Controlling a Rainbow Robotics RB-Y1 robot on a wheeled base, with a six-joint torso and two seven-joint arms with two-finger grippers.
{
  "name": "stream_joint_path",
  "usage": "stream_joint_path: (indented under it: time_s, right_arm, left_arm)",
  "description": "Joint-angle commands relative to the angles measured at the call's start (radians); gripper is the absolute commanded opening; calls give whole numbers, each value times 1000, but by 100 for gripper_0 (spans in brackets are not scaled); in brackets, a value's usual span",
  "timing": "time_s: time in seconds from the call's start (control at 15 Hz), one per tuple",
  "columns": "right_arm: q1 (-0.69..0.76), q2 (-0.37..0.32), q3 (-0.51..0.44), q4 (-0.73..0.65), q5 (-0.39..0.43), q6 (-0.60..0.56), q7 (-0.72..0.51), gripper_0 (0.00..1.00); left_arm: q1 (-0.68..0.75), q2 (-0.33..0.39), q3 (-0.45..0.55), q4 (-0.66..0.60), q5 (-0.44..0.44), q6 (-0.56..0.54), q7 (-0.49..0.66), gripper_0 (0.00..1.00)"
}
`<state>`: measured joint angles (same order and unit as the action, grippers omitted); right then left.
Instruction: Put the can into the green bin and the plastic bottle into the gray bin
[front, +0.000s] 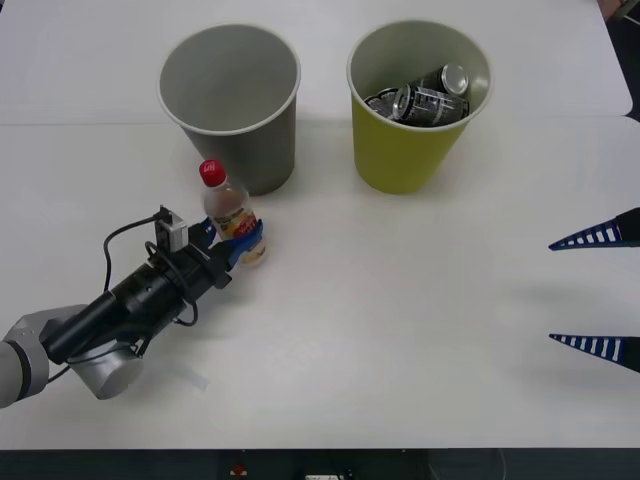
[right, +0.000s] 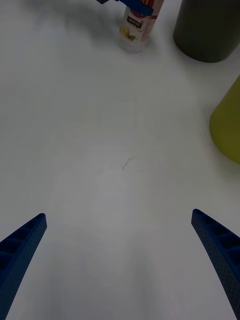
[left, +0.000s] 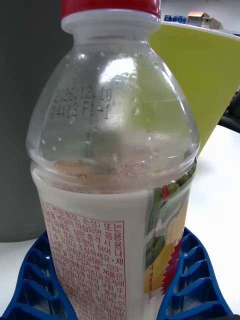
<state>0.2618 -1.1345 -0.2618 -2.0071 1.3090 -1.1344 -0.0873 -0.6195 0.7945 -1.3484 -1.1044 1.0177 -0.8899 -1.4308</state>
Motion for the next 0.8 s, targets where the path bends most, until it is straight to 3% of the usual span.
stream_joint_path:
  time_s: [0.07,0.2,0.4,0.8]
  right_arm:
    - [0,0,0,0,0,0,0,100]
    - [0,0,0,0,0,0,0,100]
    - [0,0,0,0,0,0,0,100]
    - [0,0,0,0,0,0,0,100]
  left_arm:
    - [6,38,2,-28,-79,0,96,0]
    - [15,69,18,-45,-151,-1,187,0]
    - [63,111,118,-71,-330,0,346,0]
    - [198,164,440,-161,-832,-3,797,0]
